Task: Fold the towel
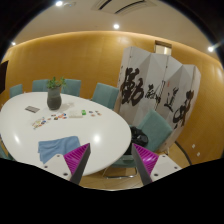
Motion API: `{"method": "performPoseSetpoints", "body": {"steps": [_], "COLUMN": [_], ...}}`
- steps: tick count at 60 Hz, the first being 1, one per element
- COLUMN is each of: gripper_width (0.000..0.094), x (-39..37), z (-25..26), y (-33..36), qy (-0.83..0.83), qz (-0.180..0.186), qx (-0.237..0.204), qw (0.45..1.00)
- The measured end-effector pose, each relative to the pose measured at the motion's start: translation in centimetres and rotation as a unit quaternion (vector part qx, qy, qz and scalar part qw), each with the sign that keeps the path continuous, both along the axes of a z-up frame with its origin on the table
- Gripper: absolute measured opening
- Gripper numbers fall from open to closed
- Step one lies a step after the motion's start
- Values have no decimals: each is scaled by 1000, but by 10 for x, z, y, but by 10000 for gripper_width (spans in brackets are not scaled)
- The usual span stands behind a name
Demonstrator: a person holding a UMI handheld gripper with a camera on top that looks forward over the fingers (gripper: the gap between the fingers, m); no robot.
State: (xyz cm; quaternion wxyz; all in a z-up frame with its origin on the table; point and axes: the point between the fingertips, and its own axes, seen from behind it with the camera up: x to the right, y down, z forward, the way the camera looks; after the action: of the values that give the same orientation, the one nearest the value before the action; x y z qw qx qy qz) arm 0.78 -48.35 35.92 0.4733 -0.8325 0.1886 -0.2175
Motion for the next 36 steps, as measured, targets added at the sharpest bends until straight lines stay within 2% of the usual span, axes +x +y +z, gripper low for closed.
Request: {"method": "performPoseSetpoints", "body": {"steps": [14, 23, 27, 36], "gripper_width": [868, 871, 867, 872], "x": [-34, -114, -164, -278], "z": [-36, -109, -145, -208], "y": [-29, -32, -24, 10], "qy": [2, 26, 46, 112], "qz": [-11, -9, 13, 92], "qx": [-33, -49, -58, -77], "qw": [999, 998, 997, 986]}}
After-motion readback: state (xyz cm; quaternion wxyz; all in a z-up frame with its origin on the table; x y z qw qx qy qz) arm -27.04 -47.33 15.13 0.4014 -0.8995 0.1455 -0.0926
